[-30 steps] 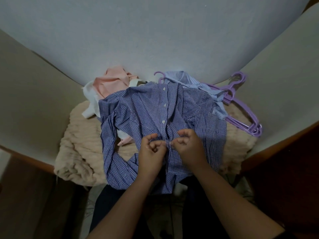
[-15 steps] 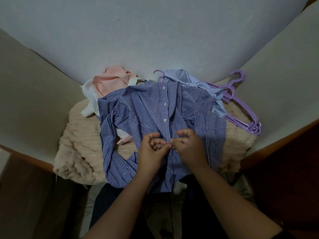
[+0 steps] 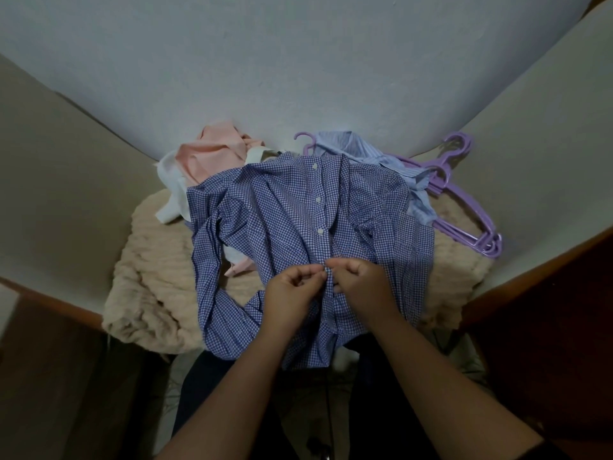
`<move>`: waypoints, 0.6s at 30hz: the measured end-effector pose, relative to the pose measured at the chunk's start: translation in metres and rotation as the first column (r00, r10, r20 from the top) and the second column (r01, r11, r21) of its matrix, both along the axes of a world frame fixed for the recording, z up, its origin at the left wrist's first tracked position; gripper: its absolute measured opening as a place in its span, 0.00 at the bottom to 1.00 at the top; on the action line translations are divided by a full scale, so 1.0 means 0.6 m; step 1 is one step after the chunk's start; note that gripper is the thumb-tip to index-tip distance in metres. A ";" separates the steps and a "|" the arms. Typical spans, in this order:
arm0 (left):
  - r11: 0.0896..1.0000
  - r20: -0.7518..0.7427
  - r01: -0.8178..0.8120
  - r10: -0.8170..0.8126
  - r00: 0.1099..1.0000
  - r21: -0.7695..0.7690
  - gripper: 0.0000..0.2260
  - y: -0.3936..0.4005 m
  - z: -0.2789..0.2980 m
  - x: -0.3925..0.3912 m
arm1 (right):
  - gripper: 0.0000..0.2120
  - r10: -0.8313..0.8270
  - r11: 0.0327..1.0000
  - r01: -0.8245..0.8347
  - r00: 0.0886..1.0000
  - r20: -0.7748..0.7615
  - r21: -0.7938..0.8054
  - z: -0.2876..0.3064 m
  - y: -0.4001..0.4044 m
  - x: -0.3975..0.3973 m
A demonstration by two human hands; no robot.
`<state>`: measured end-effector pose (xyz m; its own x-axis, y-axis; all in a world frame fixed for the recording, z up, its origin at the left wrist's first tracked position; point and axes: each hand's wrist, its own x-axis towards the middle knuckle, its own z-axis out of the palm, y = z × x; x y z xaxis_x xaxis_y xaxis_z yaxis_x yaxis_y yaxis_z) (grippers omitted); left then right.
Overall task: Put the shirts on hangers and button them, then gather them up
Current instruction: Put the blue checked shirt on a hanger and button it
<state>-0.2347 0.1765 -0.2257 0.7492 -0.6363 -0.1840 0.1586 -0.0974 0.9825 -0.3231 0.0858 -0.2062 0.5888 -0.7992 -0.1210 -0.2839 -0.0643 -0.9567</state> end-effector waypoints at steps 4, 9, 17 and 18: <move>1.000 -0.022 -0.005 0.005 1.000 -0.016 0.04 -0.001 0.004 -0.001 | 0.10 -0.004 1.000 0.004 1.000 0.018 -0.007 -0.003 -0.001 0.003; 1.000 -0.045 -0.014 0.015 0.999 0.019 0.03 -0.003 0.001 0.005 | 0.10 0.005 1.000 -0.005 1.000 0.014 -0.027 -0.007 0.000 0.003; 0.999 -0.150 -0.029 0.026 0.988 -0.018 0.04 -0.008 0.004 0.007 | 0.10 -0.012 1.000 0.012 1.000 -0.006 0.010 -0.007 -0.003 0.007; 0.999 -0.176 -0.029 0.025 0.984 -0.019 0.04 -0.008 0.004 0.008 | 0.09 -0.004 0.999 0.004 1.000 -0.003 0.033 -0.007 -0.004 0.008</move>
